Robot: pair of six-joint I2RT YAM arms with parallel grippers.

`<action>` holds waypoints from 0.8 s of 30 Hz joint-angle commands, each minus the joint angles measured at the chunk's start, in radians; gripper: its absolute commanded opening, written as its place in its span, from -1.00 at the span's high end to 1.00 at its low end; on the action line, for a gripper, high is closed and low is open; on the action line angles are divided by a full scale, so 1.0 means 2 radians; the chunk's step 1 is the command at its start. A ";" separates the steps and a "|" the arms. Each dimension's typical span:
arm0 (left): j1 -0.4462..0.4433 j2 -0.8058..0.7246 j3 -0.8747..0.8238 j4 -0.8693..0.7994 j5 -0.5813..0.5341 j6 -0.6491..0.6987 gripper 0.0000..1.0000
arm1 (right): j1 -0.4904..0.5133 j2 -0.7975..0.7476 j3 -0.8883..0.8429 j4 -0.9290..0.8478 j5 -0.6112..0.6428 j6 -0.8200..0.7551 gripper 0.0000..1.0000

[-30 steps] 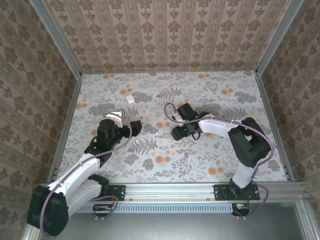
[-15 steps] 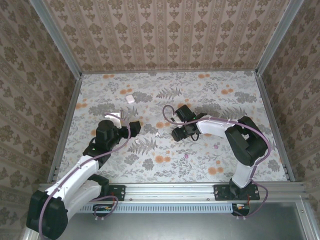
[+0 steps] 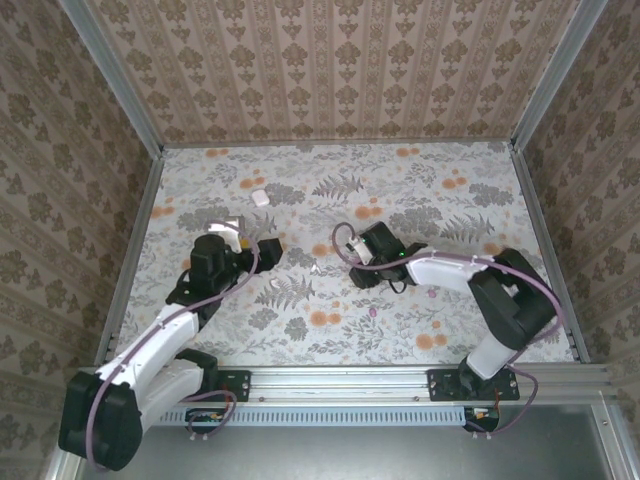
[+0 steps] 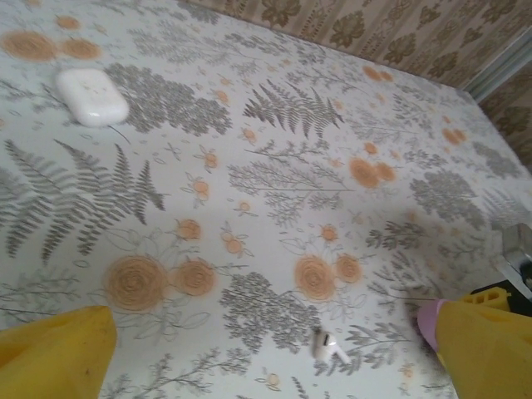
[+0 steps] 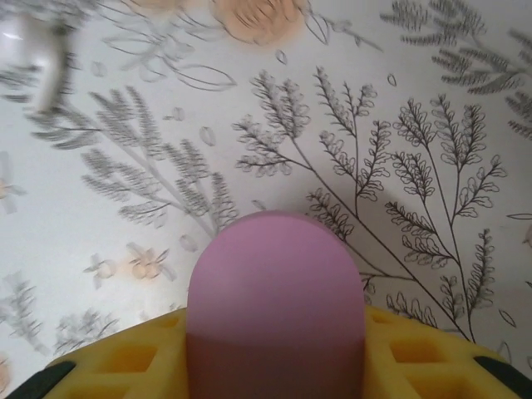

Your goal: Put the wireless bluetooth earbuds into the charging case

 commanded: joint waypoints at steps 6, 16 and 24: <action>-0.035 0.092 0.075 0.038 0.128 -0.077 -0.88 | 0.004 -0.102 -0.052 0.134 -0.060 -0.079 0.26; -0.132 0.190 0.154 0.062 0.146 -0.090 -0.70 | 0.012 -0.160 -0.055 0.166 -0.080 -0.113 0.27; -0.157 0.240 0.192 0.060 0.159 -0.090 -0.55 | 0.016 -0.169 -0.055 0.169 -0.087 -0.115 0.27</action>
